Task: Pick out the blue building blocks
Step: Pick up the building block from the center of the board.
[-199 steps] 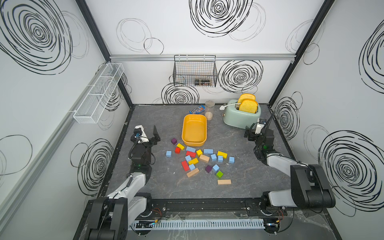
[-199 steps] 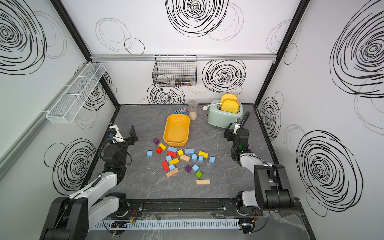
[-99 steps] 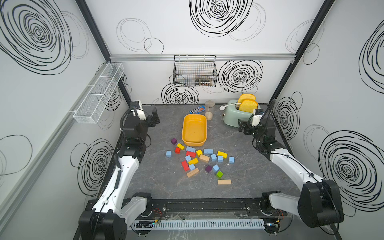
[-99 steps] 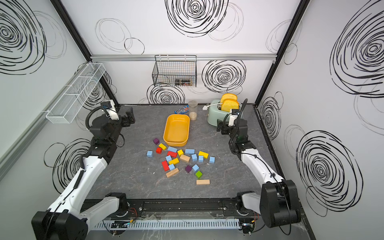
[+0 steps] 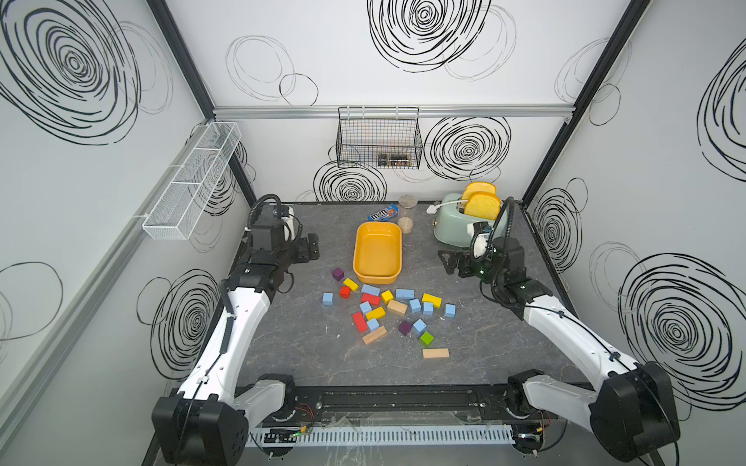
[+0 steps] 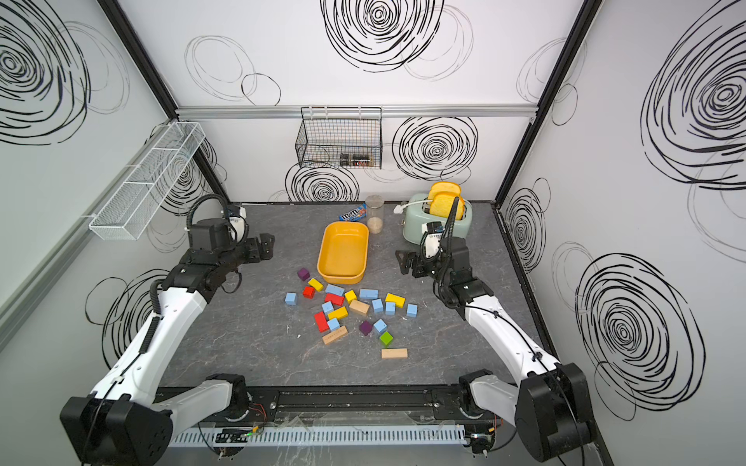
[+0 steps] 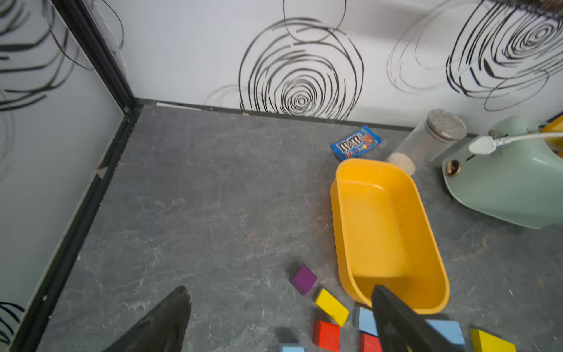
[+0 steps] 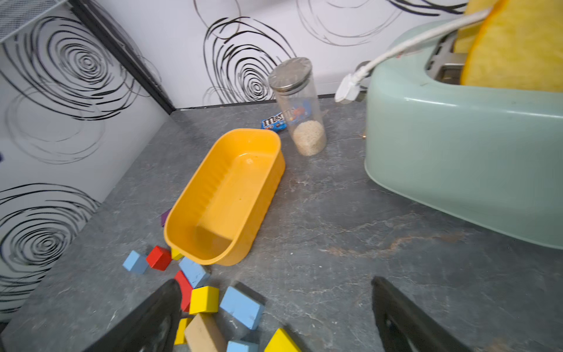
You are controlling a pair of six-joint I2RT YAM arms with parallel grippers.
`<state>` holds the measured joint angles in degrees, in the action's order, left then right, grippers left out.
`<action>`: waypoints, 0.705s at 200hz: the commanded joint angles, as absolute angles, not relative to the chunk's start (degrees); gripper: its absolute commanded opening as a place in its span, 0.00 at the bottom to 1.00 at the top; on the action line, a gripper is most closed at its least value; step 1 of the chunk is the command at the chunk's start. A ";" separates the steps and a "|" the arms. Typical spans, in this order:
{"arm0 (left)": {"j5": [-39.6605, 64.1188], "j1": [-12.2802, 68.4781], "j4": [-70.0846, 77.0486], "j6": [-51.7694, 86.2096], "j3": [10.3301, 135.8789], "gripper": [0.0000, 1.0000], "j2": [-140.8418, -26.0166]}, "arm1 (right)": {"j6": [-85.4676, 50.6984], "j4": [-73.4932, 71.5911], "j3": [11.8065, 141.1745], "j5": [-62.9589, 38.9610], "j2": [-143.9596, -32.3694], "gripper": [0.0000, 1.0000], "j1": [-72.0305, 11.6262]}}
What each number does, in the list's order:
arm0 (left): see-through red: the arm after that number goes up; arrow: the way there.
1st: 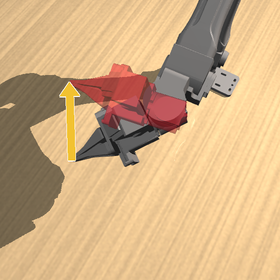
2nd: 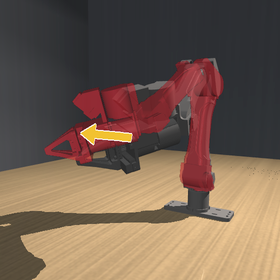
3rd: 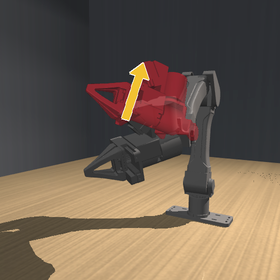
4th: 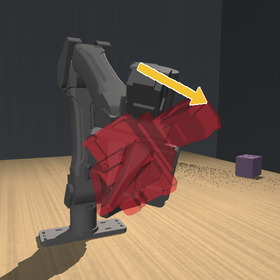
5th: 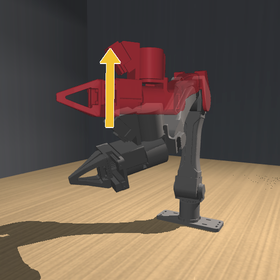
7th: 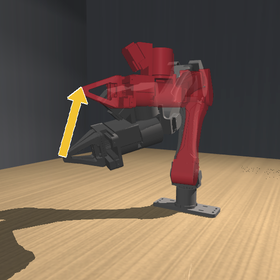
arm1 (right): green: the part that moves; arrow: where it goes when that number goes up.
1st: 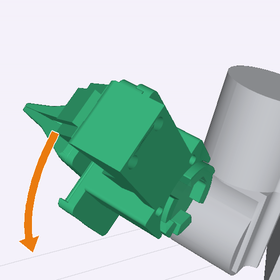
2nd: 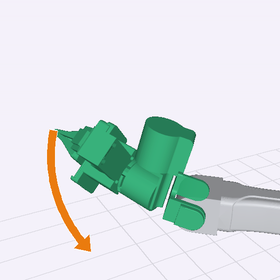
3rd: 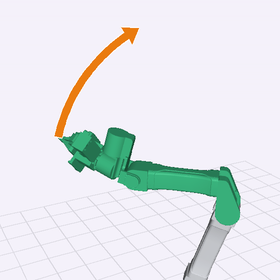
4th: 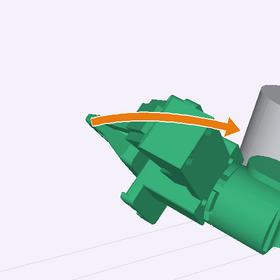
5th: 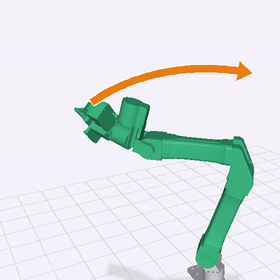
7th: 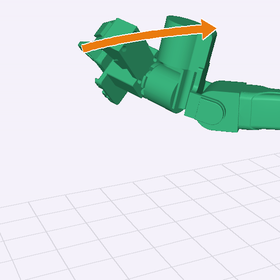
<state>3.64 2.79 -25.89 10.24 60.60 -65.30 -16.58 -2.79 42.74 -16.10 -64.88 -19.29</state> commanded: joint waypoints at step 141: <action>1.59 10.76 -33.49 15.65 51.07 0.99 -76.21 | -17.35 -3.07 36.32 -23.91 -63.51 0.98 -29.74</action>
<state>1.87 10.04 -34.61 14.02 51.96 -73.95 -17.80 -1.74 36.69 -23.59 -63.66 -29.39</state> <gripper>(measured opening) 0.977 0.977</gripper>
